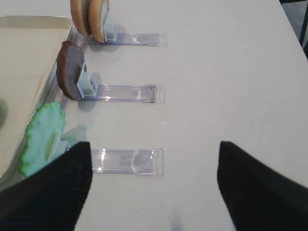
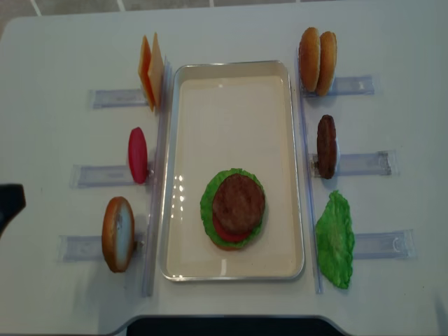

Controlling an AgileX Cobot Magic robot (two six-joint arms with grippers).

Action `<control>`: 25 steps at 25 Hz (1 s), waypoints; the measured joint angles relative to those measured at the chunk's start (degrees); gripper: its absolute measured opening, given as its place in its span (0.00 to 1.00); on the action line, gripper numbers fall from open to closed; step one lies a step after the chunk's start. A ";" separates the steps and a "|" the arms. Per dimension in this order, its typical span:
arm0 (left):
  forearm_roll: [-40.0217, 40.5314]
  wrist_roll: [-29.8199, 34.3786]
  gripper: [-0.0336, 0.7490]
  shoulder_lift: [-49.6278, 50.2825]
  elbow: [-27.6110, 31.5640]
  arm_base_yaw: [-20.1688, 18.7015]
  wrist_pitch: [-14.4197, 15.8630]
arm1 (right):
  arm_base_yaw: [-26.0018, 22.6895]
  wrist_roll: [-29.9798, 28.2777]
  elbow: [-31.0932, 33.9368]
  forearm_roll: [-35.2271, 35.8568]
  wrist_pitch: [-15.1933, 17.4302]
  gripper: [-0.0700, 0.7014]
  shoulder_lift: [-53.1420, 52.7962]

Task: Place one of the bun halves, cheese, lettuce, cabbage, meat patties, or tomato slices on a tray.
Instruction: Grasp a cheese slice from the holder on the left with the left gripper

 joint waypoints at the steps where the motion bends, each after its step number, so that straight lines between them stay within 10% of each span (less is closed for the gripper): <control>1: 0.00 0.01 0.70 2.03 -1.59 0.00 0.00 | 0.00 0.00 0.00 0.00 0.00 0.79 0.00; 25: 1.65 1.65 0.70 57.81 -42.62 0.00 5.51 | 0.00 0.00 0.00 0.00 -0.01 0.79 0.00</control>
